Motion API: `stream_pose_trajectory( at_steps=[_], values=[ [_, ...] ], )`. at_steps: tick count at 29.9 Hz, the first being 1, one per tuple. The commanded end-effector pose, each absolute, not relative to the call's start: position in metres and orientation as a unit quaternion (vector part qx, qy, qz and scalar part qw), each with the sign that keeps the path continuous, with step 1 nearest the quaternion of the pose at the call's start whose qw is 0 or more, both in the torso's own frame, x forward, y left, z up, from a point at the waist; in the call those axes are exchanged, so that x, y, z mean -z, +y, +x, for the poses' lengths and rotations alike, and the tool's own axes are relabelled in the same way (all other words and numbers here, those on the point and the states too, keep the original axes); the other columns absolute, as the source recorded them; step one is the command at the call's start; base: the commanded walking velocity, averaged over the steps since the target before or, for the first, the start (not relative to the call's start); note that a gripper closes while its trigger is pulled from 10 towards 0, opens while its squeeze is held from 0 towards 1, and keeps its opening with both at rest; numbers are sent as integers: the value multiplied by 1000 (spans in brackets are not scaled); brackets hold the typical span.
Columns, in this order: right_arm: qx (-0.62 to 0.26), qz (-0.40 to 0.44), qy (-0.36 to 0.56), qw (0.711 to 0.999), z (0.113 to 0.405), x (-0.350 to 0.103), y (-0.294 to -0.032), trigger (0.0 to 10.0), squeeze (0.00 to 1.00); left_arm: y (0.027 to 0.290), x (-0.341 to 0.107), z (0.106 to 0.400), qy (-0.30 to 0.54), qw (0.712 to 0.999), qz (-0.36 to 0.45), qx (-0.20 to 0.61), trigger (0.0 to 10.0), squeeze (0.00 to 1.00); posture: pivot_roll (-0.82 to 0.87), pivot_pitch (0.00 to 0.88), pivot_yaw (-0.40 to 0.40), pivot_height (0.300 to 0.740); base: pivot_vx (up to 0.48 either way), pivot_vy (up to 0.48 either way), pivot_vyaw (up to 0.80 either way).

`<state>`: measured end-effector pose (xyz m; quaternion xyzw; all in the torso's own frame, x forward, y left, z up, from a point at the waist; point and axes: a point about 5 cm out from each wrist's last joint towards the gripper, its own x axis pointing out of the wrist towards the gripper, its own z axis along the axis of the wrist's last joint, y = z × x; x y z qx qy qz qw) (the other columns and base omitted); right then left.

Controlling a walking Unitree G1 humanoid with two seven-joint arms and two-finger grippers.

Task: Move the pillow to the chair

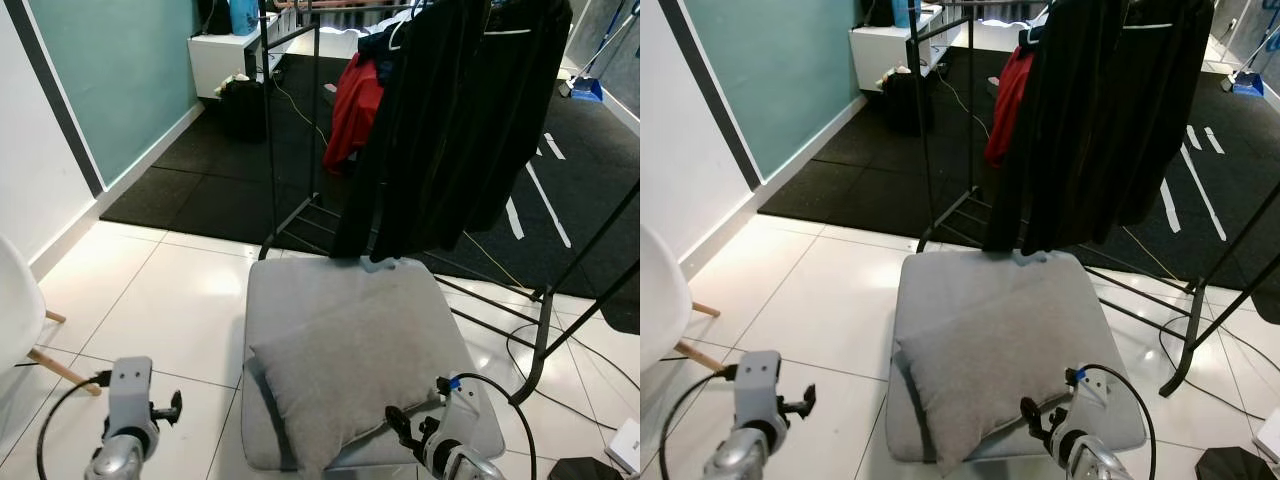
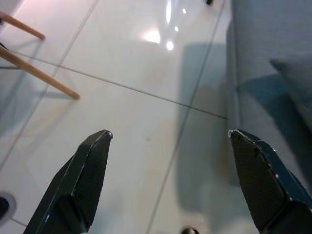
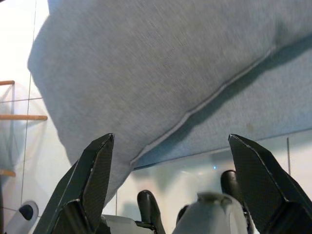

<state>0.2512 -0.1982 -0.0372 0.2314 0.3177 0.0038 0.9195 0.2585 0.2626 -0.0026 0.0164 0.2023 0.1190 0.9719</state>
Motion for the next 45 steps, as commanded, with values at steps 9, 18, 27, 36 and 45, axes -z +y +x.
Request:
stream_pose_trajectory(
  at_steps=[9,18,27,36,45],
  values=[
    [26,305,242,921,315,-24,-217,10000,0,273,1,254,196,972,16,-127,10000,0,-143,125,-25,585,0,0,0],
    [2,405,175,898,328,-43,-218,10000,0,266,1,254,188,975,13,-117,10000,0,-138,133,-17,545,0,0,0],
    [10,436,185,881,324,-36,-214,10000,0,265,-5,260,174,979,17,-107,10000,0,-122,142,-1,510,0,0,0],
    [-102,493,156,850,327,-43,-186,10000,0,269,-12,263,164,981,23,-102,10000,0,-76,179,15,510,0,0,0],
    [-179,529,141,818,333,-54,-161,10000,0,277,-19,260,151,983,36,-98,10000,0,-28,184,39,510,0,0,0]
  ],
)
